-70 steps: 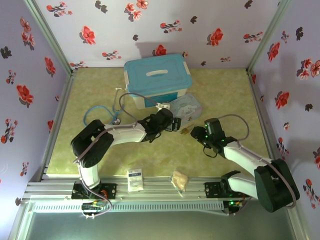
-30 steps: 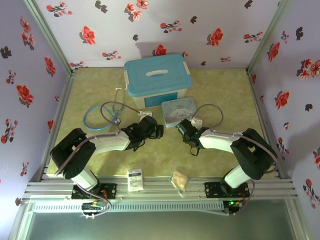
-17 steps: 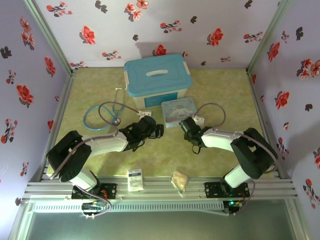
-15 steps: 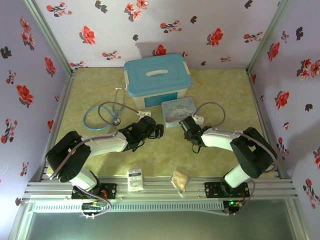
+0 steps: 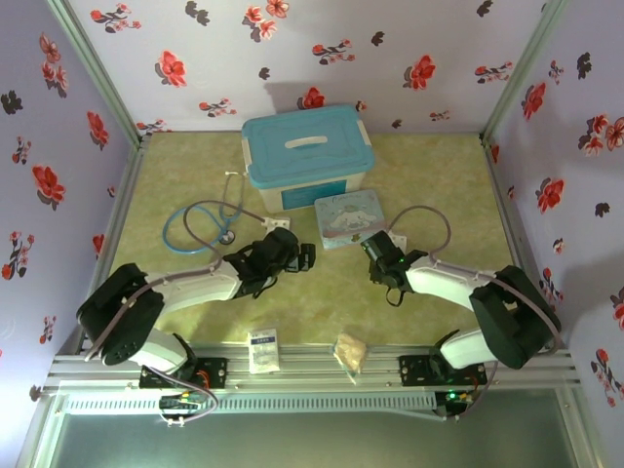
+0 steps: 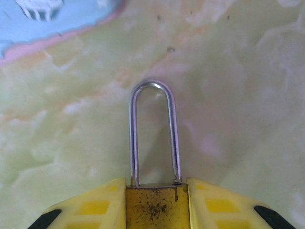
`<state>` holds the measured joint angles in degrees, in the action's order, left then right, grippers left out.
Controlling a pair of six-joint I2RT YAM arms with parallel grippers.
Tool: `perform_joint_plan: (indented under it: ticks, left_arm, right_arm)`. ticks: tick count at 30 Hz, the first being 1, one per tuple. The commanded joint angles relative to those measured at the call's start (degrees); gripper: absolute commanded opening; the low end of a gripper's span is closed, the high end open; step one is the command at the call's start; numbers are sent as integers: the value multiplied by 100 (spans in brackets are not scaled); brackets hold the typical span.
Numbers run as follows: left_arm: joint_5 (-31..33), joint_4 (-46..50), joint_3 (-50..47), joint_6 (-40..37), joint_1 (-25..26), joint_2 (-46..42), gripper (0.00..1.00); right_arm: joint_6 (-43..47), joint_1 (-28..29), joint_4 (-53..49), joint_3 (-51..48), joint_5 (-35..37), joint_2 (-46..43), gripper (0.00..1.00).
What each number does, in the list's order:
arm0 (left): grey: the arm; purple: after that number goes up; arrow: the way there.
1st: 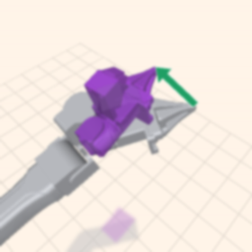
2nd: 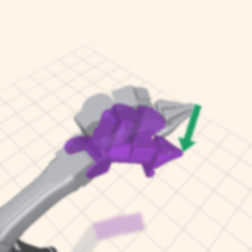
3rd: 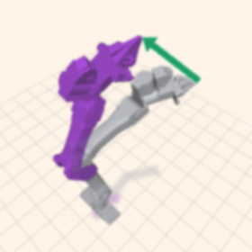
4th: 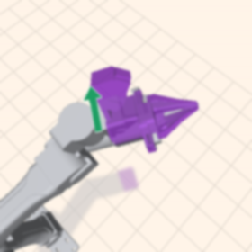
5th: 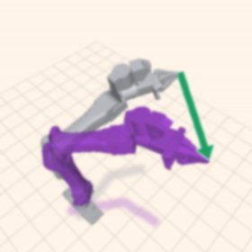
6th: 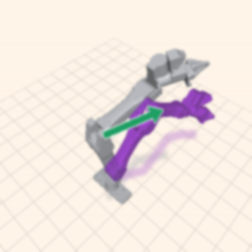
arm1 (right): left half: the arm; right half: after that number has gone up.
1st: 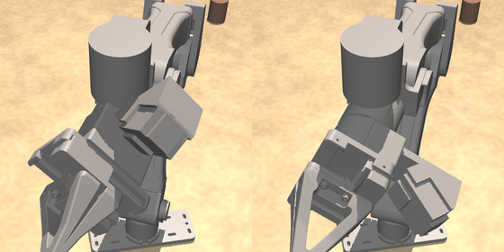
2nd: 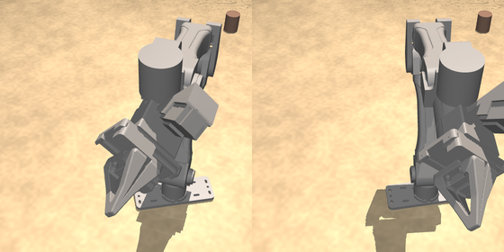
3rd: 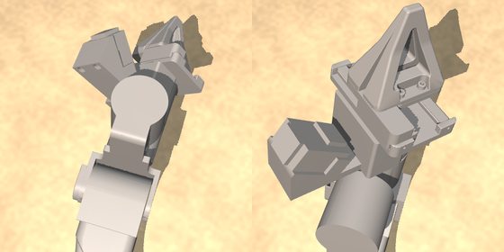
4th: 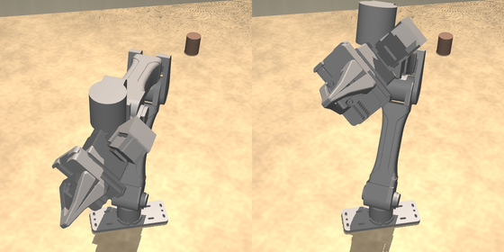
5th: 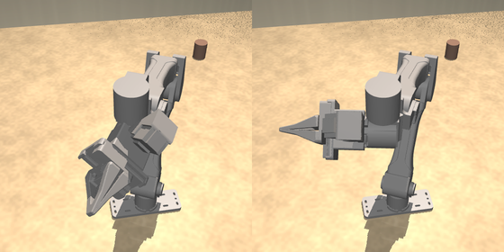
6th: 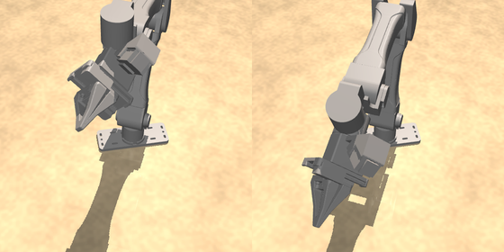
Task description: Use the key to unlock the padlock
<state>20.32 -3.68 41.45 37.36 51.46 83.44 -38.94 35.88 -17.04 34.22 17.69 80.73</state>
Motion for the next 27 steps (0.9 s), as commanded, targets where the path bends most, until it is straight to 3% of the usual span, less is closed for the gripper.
perform_joint_plan:
  ticks: [1,4,8,13,16,19,23,27]
  left_arm:
    - [4,266,-113,-54,-24,-360,100]
    - [0,379,-180,-94,-81,-596,100]
    - [-1,710,-272,-243,-324,-987,100]
    - [430,1350,-444,-763,-952,-2190,100]
    - [1087,1548,-648,-1230,-1504,-2987,100]
    - [1421,1005,-1117,-2041,-2316,-3457,100]
    - [1423,291,-1505,-2522,-3504,-3443,100]
    - [1398,-1023,-1882,-3156,-4011,-2868,100]
  right_arm:
    - [-70,-20,-513,24,-119,79,29]
    - [-162,-28,-551,-22,-92,-13,32]
    - [-134,-28,-642,31,-4,-82,46]
    - [-8,-58,-723,132,475,-746,60]
    - [317,-205,-645,264,884,-1249,83]
    - [861,-640,-297,343,1397,-1492,91]
    - [1465,-1597,647,164,1590,-1638,91]
    - [2196,-2183,1930,-159,1715,-1519,92]
